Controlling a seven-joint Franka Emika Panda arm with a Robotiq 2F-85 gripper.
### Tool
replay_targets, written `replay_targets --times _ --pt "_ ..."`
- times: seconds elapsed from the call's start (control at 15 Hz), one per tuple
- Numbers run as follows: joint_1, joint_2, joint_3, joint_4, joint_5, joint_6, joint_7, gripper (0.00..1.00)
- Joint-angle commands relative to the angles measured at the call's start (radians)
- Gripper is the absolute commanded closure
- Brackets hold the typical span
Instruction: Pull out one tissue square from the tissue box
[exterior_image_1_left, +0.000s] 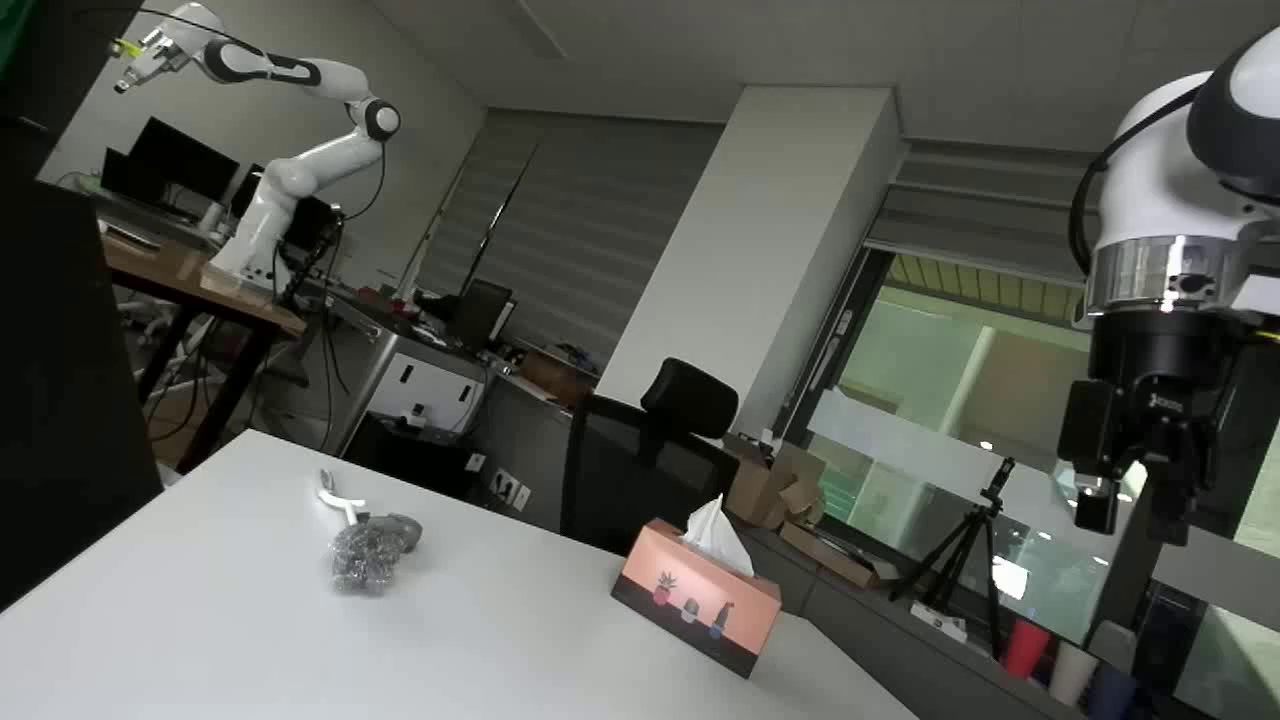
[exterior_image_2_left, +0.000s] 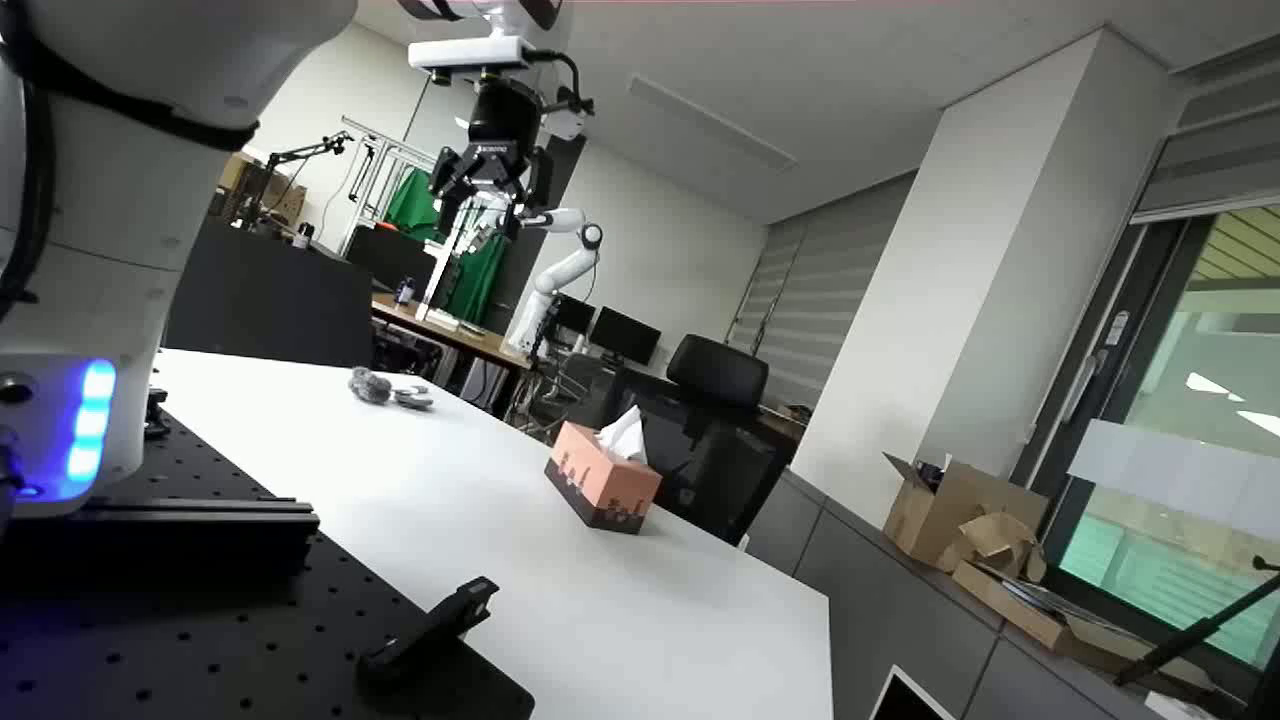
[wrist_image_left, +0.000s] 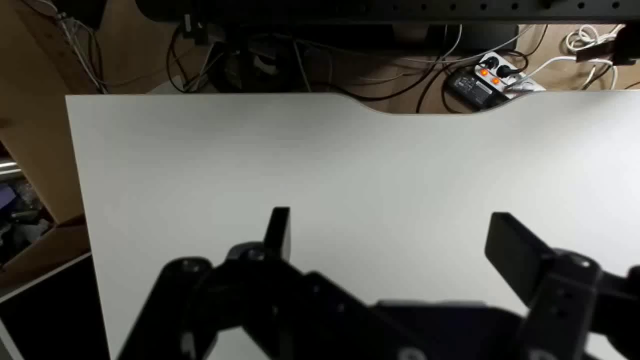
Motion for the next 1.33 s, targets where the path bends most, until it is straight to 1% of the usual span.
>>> replay_targets --times 0.0,0.73,0.87,0.93,1.07,1.27 --pt "0.019 0.002 -0.017 0.002 -0.011 -0.004 0.011 0.0" --pt "0.019 0.002 -0.017 0.002 -0.011 -0.004 0.011 0.0" --pt "0.021 0.048 -0.038 0.005 -0.094 0.107 -0.108 0.0" --pt "0.018 0.078 -0.054 0.014 -0.12 0.16 -0.144 0.0" --pt "0.004 0.167 -0.102 0.037 -0.173 0.316 -0.23 0.0" --pt "-0.033 0.354 -0.151 0.117 -0.211 0.505 -0.277 0.0"
